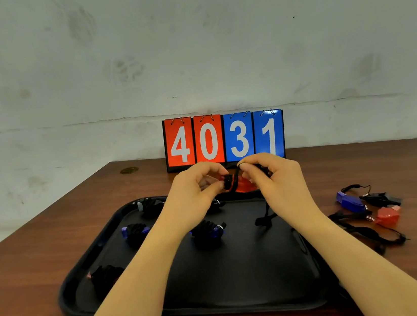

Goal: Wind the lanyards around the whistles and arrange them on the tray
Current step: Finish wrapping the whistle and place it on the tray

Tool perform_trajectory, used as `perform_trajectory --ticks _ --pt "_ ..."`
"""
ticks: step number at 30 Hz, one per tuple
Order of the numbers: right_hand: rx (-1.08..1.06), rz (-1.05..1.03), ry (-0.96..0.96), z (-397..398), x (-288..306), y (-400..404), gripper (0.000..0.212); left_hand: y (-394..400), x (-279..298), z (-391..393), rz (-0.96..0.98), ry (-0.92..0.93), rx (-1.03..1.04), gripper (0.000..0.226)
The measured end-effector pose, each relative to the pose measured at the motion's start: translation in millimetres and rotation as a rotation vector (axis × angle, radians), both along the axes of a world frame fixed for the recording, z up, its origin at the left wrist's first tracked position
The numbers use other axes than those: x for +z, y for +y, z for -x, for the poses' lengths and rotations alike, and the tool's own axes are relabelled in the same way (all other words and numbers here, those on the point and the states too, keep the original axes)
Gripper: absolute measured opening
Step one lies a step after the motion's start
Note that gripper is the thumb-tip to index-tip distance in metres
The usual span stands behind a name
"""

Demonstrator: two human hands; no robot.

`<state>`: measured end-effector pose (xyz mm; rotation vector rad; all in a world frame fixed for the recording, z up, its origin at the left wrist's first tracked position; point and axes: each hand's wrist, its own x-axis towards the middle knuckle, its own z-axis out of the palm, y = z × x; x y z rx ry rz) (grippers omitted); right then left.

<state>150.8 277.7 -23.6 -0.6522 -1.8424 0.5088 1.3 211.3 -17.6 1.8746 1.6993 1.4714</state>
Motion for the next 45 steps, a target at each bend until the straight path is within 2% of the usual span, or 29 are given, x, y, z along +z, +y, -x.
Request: perform_trajectory --ticks 4,10,13,16,20,25,37,40,43,45 --pt "0.074 0.19 0.08 -3.7 5.9 -1.0 0.013 -3.3 2.4 -1.8 0.033 0.009 -0.046 0.025" --pt "0.188 0.524 0.217 -10.6 14.6 -0.6 0.007 -6.9 5.3 -3.7 0.012 -0.084 -0.106 0.026" --pt "0.23 0.615 0.203 -11.1 15.3 0.3 0.008 -8.8 7.2 -4.6 -0.007 -0.167 -0.16 0.025" --pt "0.281 0.643 0.163 -9.8 14.3 1.4 0.012 -9.5 8.7 -5.7 -0.038 -0.326 -0.212 0.027" --pt "0.351 0.593 0.071 -7.8 10.9 0.3 0.014 -7.0 7.8 -4.0 -0.094 -0.513 -0.233 0.024" --pt "0.4 0.474 -0.076 -2.5 6.4 -3.0 0.016 -1.7 6.7 -0.9 -0.146 -0.592 -0.069 0.022" --pt "0.488 0.411 -0.175 -4.8 10.3 -7.7 0.025 8.7 0.2 8.5 -0.142 -0.34 0.263 0.018" --pt "0.495 0.378 -0.181 -6.3 11.4 -7.5 0.019 10.6 -1.7 12.1 -0.138 -0.333 0.306 0.018" --pt "0.403 0.316 -0.181 -4.7 9.9 -5.3 0.016 11.6 -3.3 13.7 -0.118 -0.292 0.321 0.018" --pt "0.261 0.16 -0.22 -1.3 6.6 -4.1 0.013 12.2 -4.4 13.7 -0.114 -0.232 0.331 0.019"
